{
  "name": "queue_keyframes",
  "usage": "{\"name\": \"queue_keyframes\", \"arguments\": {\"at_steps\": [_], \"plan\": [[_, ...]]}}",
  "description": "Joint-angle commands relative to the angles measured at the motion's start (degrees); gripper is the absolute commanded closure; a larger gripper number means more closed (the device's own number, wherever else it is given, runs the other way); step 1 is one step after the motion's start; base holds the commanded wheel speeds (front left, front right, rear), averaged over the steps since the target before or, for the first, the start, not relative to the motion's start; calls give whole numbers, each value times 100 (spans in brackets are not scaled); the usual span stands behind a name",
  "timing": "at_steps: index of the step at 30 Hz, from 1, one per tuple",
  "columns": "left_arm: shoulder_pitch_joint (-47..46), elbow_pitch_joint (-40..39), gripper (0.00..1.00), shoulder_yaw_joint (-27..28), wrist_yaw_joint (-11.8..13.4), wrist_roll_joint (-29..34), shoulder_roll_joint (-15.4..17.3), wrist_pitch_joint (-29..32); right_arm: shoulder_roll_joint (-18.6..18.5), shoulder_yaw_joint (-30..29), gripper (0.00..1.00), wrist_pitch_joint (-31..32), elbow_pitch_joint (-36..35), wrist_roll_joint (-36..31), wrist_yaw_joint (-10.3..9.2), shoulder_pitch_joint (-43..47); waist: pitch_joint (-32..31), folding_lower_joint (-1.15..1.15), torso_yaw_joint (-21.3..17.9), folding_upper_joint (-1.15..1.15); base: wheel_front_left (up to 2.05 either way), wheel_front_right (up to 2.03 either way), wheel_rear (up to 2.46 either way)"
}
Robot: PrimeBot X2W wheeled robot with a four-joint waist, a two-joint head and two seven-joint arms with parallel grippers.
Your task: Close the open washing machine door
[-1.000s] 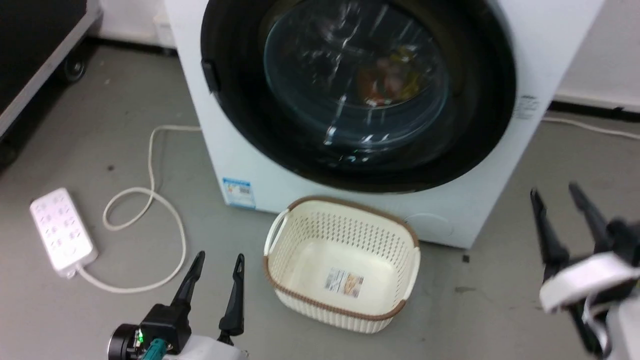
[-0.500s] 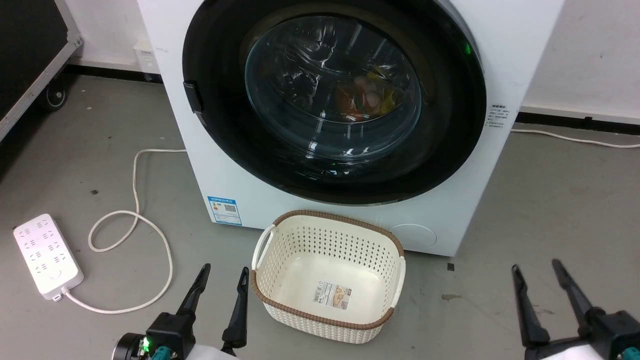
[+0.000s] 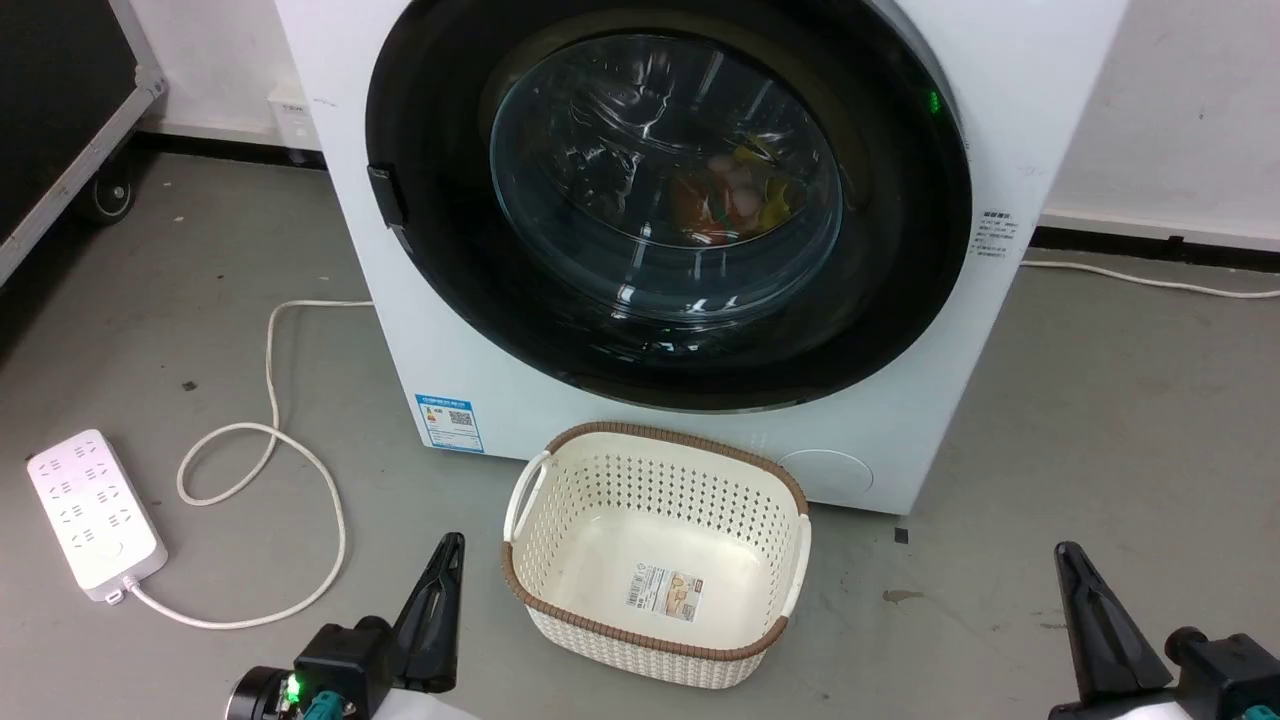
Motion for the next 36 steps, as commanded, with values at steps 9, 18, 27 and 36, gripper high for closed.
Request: {"name": "queue_keyframes", "arguments": {"at_steps": [9,18,27,36], "plan": [[-18,-77,100,49,58,65,-1,131,3,61,100,114,-14,-23,0,-70,14,0,-33,0,0,0,0],[-31,-133,100,85,99,109,-2,236,6,106,100,201,-23,-39,-1,-117,26,0,-62,0,0,0,0],[-43,-188,100,122,140,153,-3,342,8,150,100,289,-32,-56,-1,-164,38,0,-90,0,0,0,0],[-54,-238,100,154,177,191,-4,436,10,189,100,366,-40,-70,-1,-206,48,0,-116,0,0,0,0]]}}
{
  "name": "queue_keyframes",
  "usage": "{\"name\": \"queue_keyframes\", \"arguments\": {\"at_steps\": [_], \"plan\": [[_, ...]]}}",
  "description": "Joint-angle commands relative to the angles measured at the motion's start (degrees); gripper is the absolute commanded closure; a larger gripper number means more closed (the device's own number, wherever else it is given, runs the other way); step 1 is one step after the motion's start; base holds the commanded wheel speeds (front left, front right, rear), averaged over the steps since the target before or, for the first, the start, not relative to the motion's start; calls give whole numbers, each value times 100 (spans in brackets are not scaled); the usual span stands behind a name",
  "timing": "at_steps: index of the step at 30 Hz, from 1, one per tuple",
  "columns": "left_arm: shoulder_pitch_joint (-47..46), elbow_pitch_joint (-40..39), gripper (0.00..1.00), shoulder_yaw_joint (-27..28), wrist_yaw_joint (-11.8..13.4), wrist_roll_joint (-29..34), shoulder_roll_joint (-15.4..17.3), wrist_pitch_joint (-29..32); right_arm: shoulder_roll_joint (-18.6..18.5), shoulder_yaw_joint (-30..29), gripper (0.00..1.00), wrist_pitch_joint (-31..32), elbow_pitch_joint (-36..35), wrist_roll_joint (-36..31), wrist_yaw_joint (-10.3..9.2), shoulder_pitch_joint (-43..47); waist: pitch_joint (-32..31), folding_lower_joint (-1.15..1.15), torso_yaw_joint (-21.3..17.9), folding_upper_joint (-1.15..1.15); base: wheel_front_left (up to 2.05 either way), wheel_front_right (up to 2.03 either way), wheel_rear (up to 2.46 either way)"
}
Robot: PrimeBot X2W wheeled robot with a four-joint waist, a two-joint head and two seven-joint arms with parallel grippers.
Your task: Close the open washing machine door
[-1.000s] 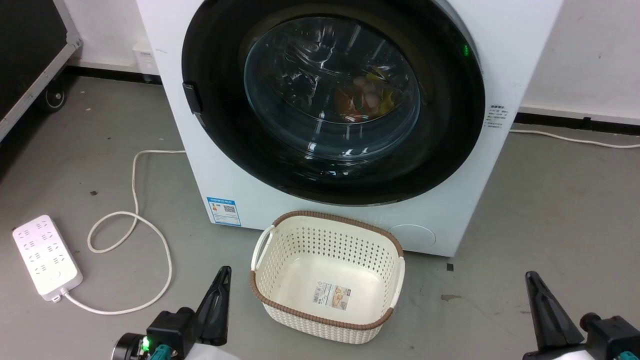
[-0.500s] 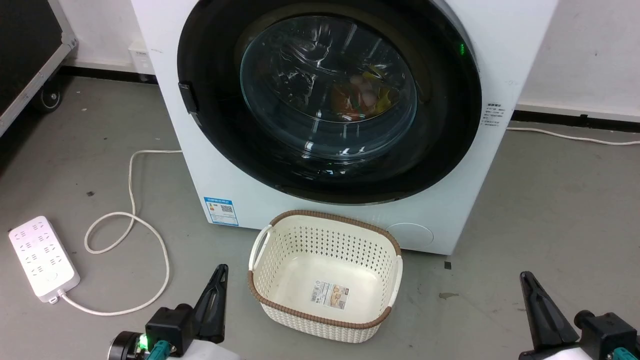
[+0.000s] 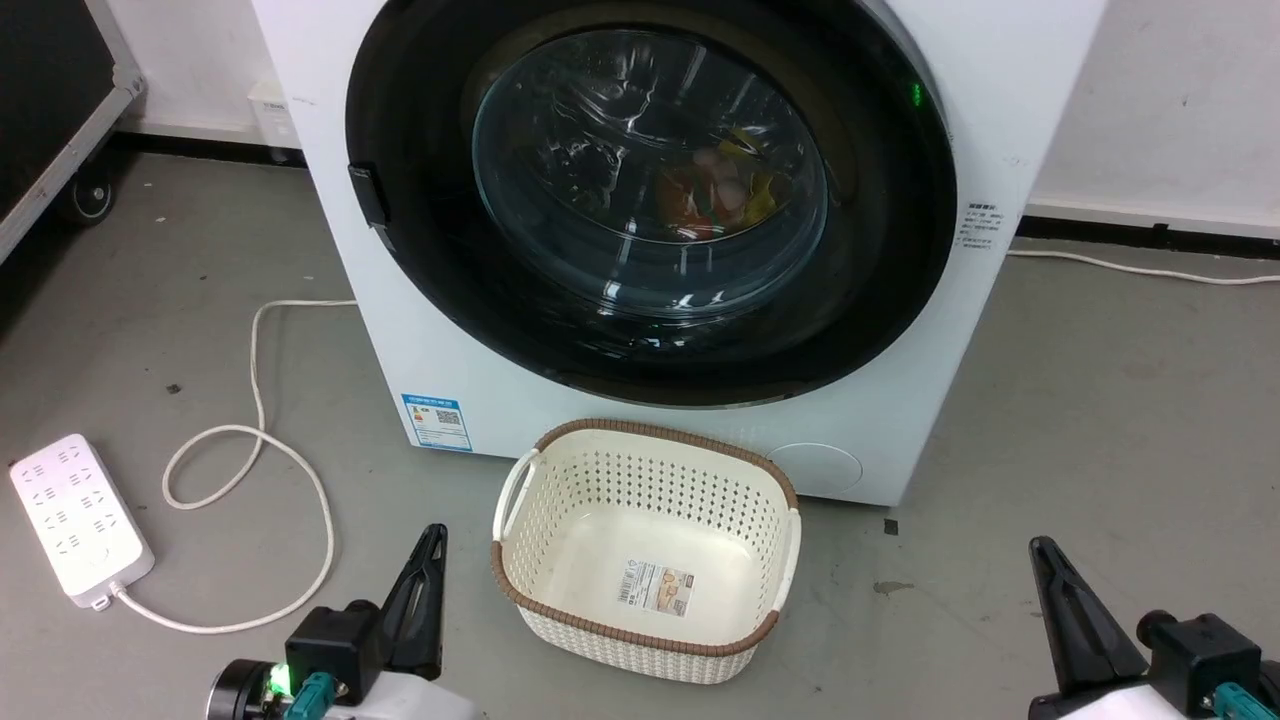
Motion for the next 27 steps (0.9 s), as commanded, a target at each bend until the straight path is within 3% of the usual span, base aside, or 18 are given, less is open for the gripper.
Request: {"name": "queue_keyframes", "arguments": {"at_steps": [1,27], "plan": [[-36,-29,100,17,30,53,-1,20,10,16,100,34,-35,-39,-1,-104,1,0,-2,0,0,0,0],[-71,-189,100,122,148,179,-4,324,17,144,100,286,-60,-85,-2,-239,35,0,-84,0,0,0,0]]}}
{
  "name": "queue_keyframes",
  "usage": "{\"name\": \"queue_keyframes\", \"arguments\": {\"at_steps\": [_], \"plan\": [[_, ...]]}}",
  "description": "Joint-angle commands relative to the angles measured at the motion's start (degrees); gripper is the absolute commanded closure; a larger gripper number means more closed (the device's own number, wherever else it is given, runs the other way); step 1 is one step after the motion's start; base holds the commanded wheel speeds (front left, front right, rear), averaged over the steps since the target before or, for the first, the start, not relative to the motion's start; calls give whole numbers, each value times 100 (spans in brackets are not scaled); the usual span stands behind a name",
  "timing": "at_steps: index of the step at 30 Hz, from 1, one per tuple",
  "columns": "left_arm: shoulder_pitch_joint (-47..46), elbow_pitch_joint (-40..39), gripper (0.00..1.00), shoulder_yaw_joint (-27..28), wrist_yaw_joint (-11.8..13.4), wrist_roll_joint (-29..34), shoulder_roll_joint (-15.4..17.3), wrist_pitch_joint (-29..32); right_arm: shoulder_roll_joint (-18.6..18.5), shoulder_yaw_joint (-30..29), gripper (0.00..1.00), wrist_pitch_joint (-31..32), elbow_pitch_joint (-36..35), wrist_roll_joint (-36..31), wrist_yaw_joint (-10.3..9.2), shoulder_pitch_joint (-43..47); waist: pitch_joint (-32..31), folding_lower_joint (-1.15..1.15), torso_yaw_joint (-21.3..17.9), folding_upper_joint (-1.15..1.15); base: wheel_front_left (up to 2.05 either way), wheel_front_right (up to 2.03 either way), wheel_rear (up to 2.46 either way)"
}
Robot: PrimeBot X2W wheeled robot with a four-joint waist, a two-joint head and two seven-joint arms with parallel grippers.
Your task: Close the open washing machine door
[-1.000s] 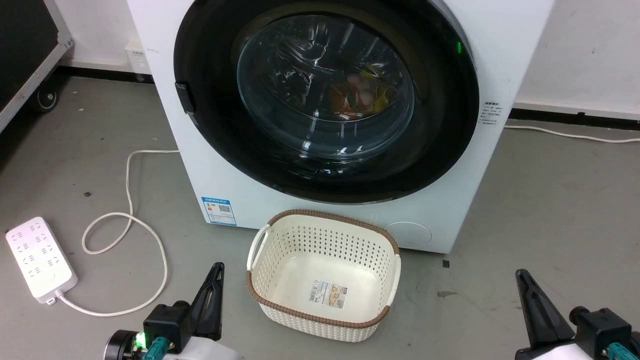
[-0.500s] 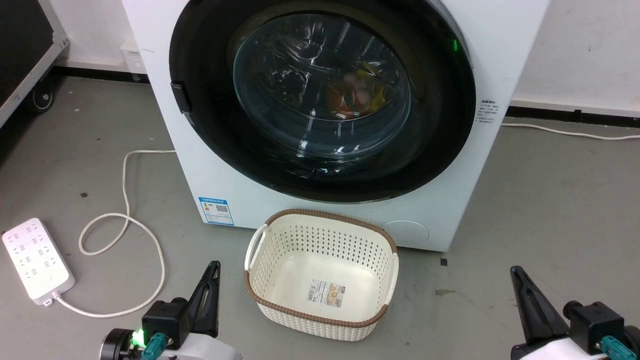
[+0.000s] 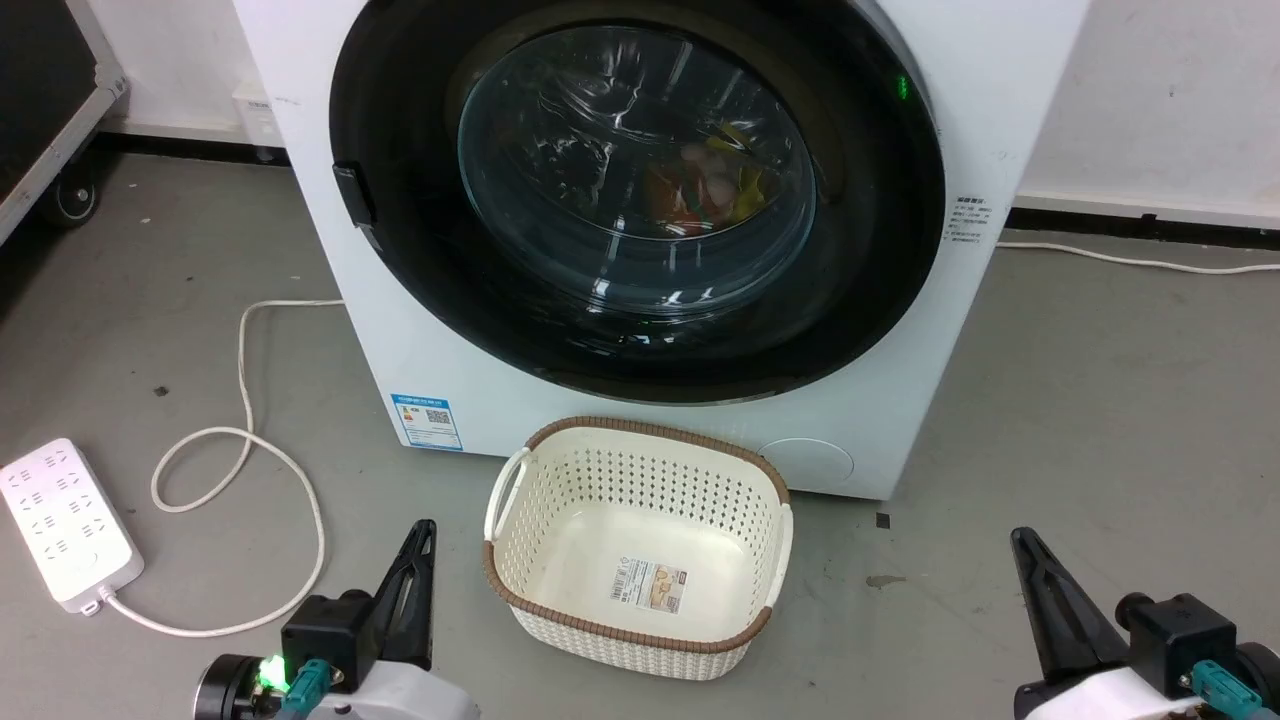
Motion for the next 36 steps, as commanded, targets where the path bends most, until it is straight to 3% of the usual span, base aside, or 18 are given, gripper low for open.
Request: {"name": "queue_keyframes", "arguments": {"at_steps": [1,36], "plan": [[-62,-45,100,29,48,33,-4,26,17,19,100,22,-45,-42,-2,-108,1,0,-2,0,0,0,0],[-109,-261,100,170,208,202,-9,435,26,192,100,362,-79,-105,-3,-290,47,0,-114,0,0,0,0]]}}
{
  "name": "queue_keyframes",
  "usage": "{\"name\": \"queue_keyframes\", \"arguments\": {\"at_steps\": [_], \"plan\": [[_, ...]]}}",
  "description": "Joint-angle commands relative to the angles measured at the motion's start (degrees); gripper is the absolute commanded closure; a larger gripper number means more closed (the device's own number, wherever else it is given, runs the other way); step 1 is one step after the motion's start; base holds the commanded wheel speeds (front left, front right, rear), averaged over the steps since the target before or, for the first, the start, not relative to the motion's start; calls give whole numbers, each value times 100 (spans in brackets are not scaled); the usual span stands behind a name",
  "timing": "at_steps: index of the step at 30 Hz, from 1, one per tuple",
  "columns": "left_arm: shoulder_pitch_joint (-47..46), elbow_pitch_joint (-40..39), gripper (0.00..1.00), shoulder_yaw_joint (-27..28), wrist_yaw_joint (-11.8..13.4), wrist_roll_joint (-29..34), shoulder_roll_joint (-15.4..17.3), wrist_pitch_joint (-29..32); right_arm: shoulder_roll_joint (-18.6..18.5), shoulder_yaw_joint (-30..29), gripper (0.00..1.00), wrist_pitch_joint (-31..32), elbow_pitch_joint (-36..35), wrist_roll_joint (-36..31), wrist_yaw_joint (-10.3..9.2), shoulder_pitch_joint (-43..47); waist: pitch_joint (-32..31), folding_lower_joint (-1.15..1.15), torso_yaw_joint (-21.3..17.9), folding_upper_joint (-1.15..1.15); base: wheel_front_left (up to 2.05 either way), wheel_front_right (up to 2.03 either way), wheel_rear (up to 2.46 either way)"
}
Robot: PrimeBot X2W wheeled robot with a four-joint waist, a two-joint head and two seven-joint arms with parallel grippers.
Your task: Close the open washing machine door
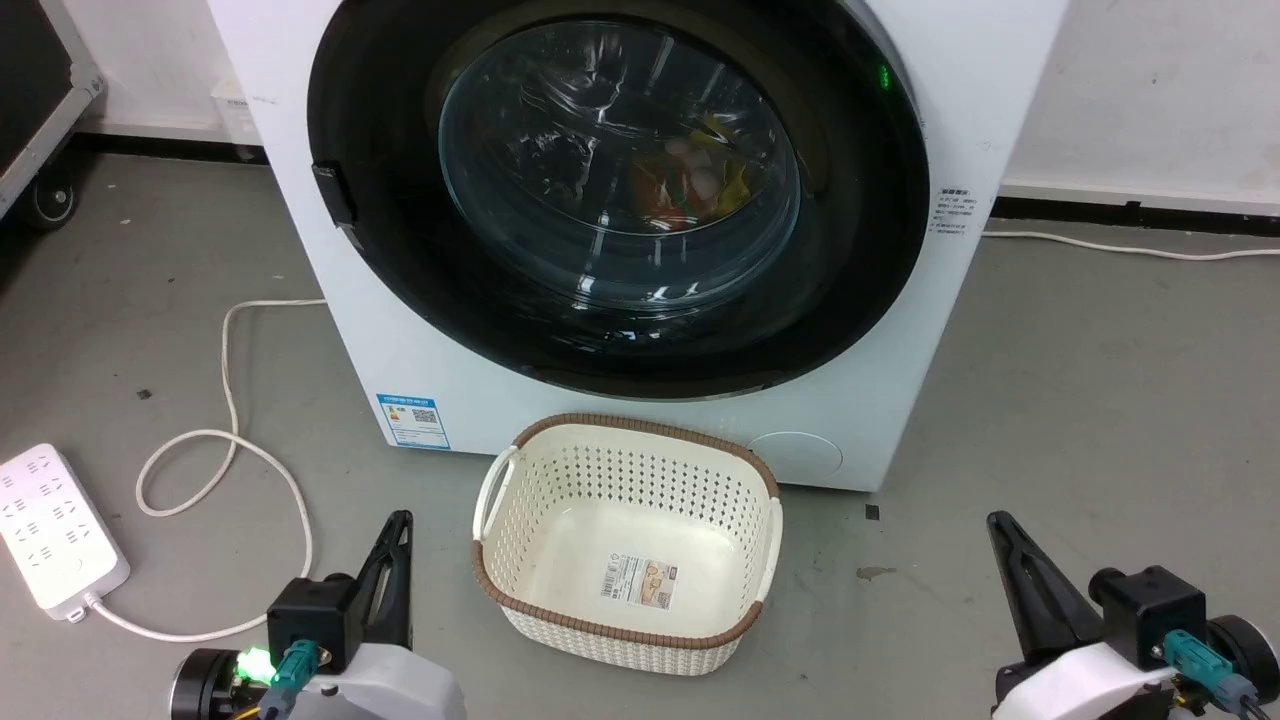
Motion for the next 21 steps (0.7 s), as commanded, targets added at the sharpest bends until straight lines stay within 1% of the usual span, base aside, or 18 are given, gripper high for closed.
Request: {"name": "queue_keyframes", "arguments": {"at_steps": [1,21], "plan": [[-83,-39,100,18,25,52,-4,41,25,18,100,43,-43,-46,-4,-93,2,0,-4,0,0,0,0],[-110,-162,100,99,116,149,-7,275,30,117,100,237,-63,-82,-4,-197,28,0,-67,0,0,0,0]]}}
